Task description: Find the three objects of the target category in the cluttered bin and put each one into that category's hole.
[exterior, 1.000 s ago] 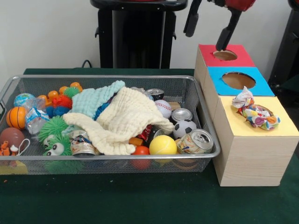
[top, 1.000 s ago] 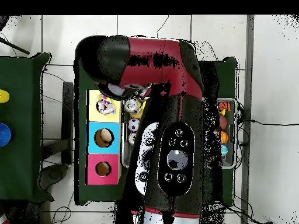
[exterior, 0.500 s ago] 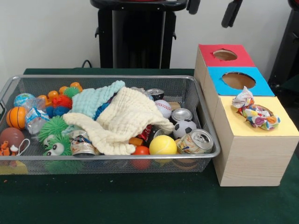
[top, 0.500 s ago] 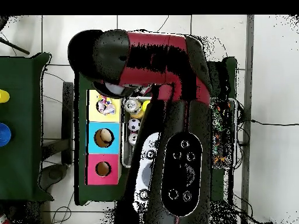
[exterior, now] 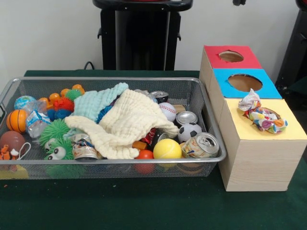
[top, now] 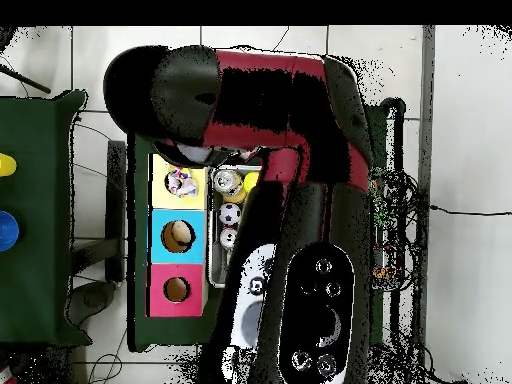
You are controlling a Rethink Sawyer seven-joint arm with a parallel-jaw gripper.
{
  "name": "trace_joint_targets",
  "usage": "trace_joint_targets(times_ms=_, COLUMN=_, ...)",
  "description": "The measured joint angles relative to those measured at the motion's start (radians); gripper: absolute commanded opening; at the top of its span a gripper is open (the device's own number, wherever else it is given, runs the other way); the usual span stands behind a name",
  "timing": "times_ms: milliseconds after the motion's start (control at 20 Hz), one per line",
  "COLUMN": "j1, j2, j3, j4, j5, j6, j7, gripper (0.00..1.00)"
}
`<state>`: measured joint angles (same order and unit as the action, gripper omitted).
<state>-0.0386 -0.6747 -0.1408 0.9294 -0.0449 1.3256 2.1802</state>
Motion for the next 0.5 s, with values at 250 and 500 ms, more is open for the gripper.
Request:
trace_joint_targets(times_ms=250, j1=-0.008, j2=-0.005, j3=0.001, j4=0.009, j5=0.000, j6=-0.021, j7=0.000, gripper=1.00)
trace_joint_targets(times_ms=500, j1=-0.019, j2=-0.005, j3=0.004, j4=0.031, j5=0.000, j6=-0.058, j7=0.000, gripper=1.00)
